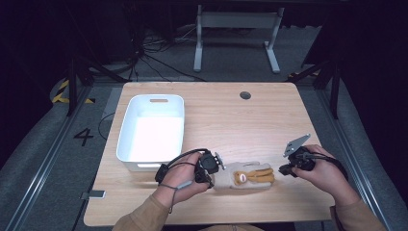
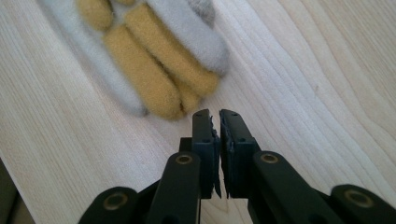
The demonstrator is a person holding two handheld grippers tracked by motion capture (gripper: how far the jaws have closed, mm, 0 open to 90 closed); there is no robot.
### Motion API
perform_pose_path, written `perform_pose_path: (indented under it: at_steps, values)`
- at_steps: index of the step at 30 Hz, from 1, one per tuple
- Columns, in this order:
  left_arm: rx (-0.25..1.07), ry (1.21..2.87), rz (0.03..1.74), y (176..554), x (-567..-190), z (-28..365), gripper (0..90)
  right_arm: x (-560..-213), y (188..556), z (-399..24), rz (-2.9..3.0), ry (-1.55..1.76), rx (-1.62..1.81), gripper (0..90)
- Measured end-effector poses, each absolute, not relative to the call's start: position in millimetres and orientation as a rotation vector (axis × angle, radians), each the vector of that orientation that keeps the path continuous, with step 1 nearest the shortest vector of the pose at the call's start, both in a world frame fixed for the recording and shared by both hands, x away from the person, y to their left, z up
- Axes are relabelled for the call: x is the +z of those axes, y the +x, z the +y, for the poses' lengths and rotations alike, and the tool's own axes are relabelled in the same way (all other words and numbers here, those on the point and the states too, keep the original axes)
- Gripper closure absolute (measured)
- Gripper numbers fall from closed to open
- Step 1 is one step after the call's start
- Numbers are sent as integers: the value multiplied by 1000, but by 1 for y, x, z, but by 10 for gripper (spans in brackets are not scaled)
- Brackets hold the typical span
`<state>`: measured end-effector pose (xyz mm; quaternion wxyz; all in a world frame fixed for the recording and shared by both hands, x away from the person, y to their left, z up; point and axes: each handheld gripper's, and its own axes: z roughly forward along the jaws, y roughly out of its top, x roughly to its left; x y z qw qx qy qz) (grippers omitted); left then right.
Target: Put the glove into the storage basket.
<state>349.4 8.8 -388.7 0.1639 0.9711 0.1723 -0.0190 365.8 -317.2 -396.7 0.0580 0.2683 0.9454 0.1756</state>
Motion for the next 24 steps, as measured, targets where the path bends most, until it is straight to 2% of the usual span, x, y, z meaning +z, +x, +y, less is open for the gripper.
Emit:
perform_pose_path:
  at_steps: [3,5,7,10,11,16,19,24]
  values:
    - [-30,2729,478,349,-383,8,684,-394,364,-320,2843,827,549,849]
    - [-9,2704,471,350,-380,7,674,-394,363,-321,2839,837,553,844]
    - [-9,2681,471,352,-377,6,609,-396,362,-325,2827,859,558,818]
    - [-10,2667,480,353,-376,4,576,-397,361,-328,2811,875,574,794]
    - [-10,2664,479,355,-376,2,534,-397,361,-329,2803,884,582,767]
    - [-21,2633,493,360,-377,-4,497,-395,360,-335,2764,912,629,659]
    - [-15,2616,499,364,-375,-8,459,-395,360,-338,2750,927,638,629]
    - [21,2608,505,367,-377,-18,407,-395,361,-343,2744,943,650,632]
